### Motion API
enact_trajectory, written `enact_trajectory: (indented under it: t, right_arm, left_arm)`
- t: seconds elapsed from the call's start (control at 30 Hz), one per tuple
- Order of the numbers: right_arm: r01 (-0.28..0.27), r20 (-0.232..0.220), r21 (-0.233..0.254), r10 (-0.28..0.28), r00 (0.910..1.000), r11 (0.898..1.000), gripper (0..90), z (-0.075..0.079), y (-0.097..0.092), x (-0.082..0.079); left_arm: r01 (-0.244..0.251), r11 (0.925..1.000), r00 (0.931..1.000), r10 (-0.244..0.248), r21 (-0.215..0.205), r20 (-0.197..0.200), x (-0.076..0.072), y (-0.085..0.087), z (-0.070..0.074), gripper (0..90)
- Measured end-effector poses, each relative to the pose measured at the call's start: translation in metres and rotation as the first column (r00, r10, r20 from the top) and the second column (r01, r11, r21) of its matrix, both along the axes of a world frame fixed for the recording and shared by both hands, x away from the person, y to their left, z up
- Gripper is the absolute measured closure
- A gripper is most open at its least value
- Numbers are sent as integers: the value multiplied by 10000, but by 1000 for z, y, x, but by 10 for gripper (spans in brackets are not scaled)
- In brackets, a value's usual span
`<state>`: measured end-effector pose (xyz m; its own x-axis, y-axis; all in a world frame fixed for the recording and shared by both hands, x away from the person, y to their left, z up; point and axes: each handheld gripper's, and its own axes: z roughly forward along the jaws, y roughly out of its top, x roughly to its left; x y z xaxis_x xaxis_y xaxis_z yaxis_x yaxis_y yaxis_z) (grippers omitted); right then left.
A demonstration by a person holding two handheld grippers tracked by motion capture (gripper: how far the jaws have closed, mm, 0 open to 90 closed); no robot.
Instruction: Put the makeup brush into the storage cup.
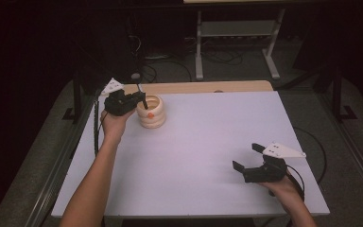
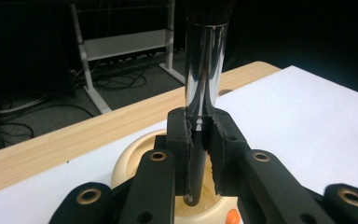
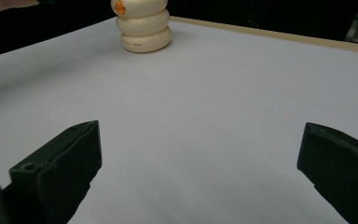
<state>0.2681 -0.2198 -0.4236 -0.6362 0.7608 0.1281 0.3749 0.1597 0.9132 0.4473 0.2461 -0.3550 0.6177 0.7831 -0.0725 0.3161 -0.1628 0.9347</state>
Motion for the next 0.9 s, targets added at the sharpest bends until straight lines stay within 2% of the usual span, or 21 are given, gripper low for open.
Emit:
enact_trajectory:
  t: [0.8,0.83,0.9]
  right_arm:
    - [-38,-68,-60,37,10000,10000,0,-1,0,0]
    - [-24,-72,-59,24,10000,10000,0,-1,0,0]
    - [-19,-73,-52,19,10000,10000,0,-1,0,0]
  left_arm:
    - [-28,9987,9977,63,516,-676,10,-3,-20,782]
    - [-70,9981,9979,110,614,-645,10,-2,-21,741]
    - [-215,9974,9984,251,689,-513,10,-2,-22,597]
